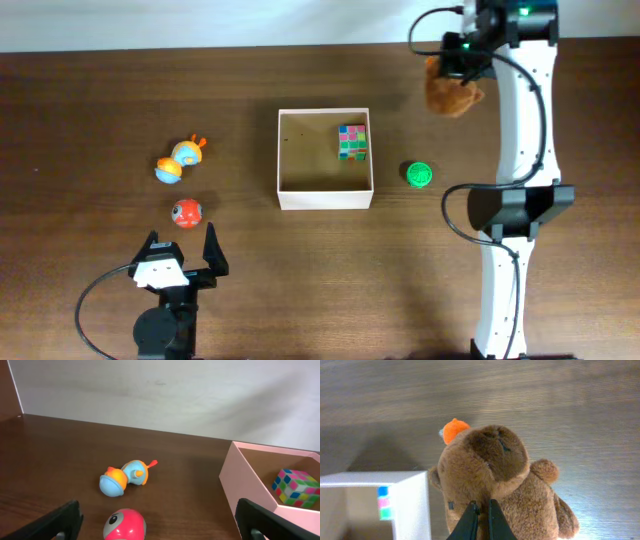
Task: Pack container
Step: 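Carry the bear left and lower it into the box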
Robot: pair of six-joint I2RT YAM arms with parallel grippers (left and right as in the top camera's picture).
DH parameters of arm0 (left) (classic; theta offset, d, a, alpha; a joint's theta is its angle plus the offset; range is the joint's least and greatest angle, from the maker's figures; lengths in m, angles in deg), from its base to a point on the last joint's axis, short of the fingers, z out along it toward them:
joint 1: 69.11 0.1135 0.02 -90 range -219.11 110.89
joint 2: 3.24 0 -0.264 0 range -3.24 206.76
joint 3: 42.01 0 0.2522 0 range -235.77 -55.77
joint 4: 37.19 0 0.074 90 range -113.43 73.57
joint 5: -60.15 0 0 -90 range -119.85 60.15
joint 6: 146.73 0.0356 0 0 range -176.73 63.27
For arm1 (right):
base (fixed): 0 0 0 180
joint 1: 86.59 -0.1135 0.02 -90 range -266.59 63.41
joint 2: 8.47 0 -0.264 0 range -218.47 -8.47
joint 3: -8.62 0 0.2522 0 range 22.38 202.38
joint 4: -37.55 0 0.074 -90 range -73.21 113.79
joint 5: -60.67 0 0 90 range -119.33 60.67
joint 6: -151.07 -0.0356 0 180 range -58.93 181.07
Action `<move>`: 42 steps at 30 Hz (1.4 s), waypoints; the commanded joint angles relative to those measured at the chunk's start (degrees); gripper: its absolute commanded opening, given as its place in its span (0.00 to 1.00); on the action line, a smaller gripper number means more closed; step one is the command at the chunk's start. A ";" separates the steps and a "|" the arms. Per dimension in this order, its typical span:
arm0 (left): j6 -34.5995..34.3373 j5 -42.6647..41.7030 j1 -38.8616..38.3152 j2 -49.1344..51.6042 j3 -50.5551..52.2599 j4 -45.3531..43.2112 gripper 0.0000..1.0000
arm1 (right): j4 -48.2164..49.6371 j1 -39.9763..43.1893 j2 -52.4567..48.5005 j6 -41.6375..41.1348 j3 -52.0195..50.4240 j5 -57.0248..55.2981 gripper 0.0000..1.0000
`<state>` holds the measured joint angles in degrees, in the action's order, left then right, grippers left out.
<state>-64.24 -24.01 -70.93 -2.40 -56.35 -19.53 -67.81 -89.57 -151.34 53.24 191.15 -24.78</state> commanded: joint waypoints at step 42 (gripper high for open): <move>0.90 0.20 0.28 -0.55 0.07 0.26 0.99 | 7.23 -26.97 0.61 22.67 -8.98 5.57 0.04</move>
<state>-64.24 -24.01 -70.93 -2.40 -56.35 -19.53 -61.56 -115.58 -151.34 74.81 184.77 -20.58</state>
